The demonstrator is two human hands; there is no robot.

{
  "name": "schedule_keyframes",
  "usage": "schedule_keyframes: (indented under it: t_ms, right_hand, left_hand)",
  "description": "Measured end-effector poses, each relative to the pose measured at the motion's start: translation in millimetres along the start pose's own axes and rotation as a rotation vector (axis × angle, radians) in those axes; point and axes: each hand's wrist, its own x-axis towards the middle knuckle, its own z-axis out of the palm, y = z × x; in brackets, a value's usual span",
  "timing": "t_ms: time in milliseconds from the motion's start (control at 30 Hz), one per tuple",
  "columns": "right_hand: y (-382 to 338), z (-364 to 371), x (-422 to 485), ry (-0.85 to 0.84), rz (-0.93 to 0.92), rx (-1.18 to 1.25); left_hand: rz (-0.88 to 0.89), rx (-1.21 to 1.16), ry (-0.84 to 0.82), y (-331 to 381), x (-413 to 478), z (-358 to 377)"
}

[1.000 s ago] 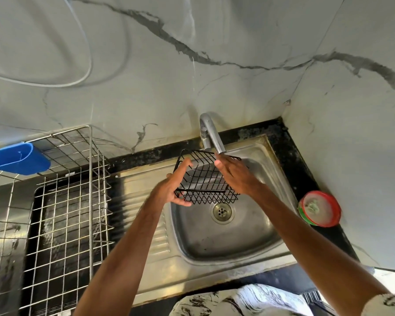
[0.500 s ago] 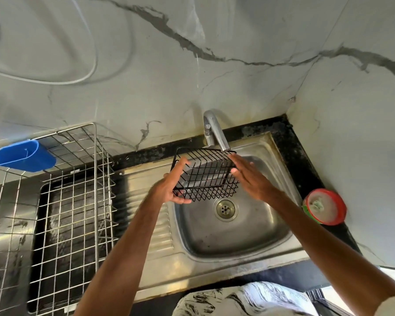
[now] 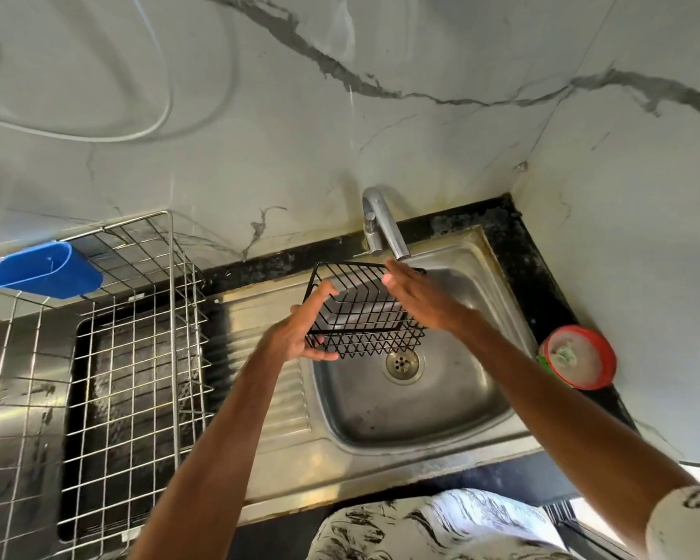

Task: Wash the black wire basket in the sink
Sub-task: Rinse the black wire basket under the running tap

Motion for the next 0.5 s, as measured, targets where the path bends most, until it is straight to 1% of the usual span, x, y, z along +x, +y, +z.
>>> schedule_keyframes:
  t_ms: [67,100,133,167,267,333,400,467,500]
  right_hand:
    - [14.2,-12.5,2.7,0.000,0.149,0.013]
    - [16.3,-16.6,4.8,-0.020,0.203,-0.007]
    - [15.9,-16.8,8.7,-0.041,0.216,-0.031]
    - [10.6,-13.8,12.0,-0.058,0.188,-0.050]
    - [-31.2,6.1,17.1,-0.101,-0.039,-0.113]
    - [-54.1,18.8,18.7,-0.151,-0.133,-0.127]
    - [-58.0,17.4,22.3,-0.174,-0.150,-0.111]
    - [-46.8,3.1,25.5,-0.148,-0.098,-0.051]
    - [-35.5,-5.8,26.4,-0.136,-0.044,0.003]
  left_hand:
    - [-0.010,-0.021,0.045,-1.4,-1.5,-3.2]
    - [-0.024,-0.039,0.060,-3.1,0.4,-5.0]
    - [-0.041,-0.054,0.068,-4.9,2.6,-5.9]
    - [-0.057,-0.059,0.066,-6.2,4.4,-5.7]
    - [-0.080,-0.057,0.049,-7.5,8.0,1.9]
    - [-0.069,-0.072,0.051,-7.1,5.9,5.9]
    - [-0.086,-0.086,0.050,-7.3,5.0,3.7]
    - [-0.111,-0.097,0.022,-8.8,2.8,-3.2]
    - [-0.109,-0.098,0.014,-9.7,2.2,-7.6]
